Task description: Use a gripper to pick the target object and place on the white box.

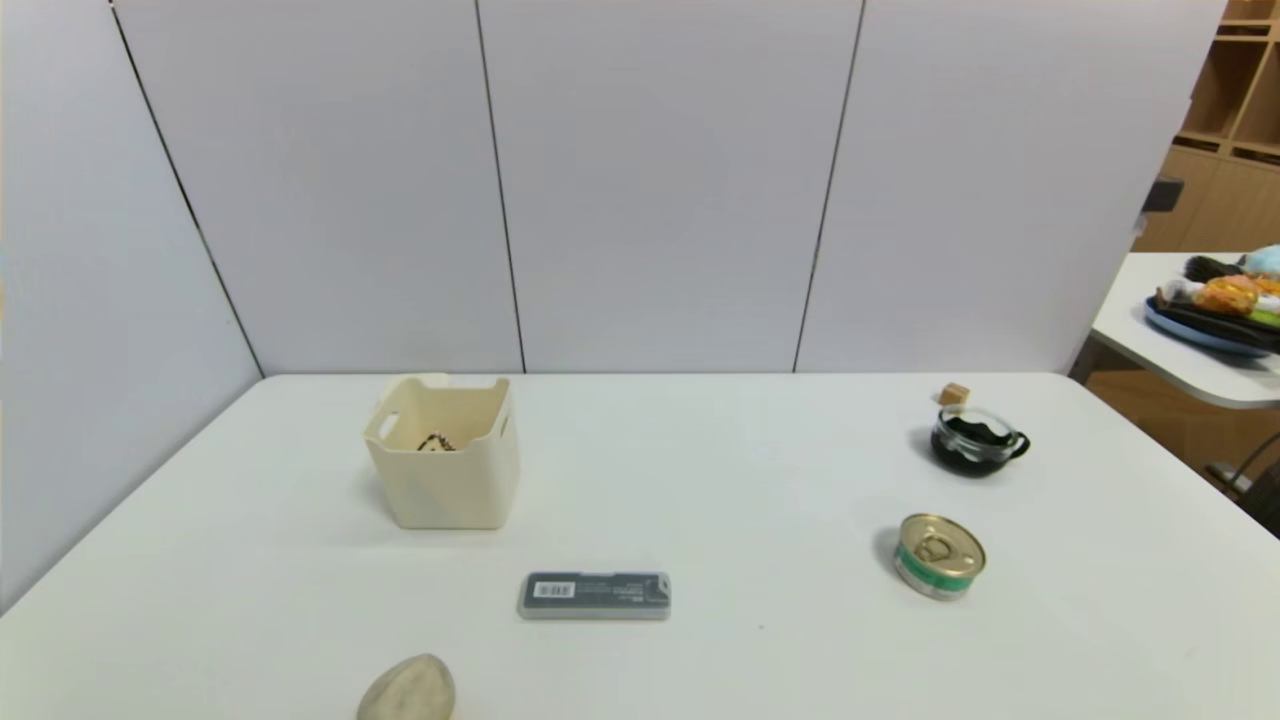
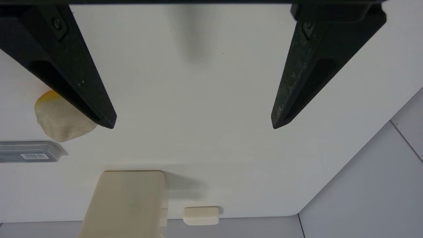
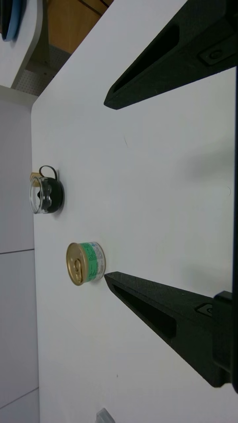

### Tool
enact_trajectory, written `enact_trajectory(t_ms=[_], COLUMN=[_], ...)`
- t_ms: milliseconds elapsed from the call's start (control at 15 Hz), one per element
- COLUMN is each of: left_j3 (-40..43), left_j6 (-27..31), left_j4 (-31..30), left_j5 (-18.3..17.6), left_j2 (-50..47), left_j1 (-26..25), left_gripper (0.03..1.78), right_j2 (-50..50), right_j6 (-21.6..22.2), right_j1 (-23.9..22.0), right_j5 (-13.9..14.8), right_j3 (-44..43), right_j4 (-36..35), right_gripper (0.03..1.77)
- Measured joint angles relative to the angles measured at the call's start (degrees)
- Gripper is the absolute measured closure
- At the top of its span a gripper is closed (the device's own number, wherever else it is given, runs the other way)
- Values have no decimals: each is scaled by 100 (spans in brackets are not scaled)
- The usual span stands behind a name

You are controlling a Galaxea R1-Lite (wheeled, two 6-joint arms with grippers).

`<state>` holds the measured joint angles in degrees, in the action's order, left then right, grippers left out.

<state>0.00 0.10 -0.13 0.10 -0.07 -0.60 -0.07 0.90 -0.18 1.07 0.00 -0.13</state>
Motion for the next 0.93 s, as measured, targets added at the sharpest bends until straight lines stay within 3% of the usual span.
enact_trajectory(t_ms=[933], left_j3=[0], left_j6=[0], left_j4=[0], left_j5=[-2], left_j2=[2], left_j1=[0], left_gripper=[12], right_j2=[0], right_j6=[118], right_j1=[0], right_j5=[61], right_j3=[0], right_j4=[-2], right_gripper=[10])
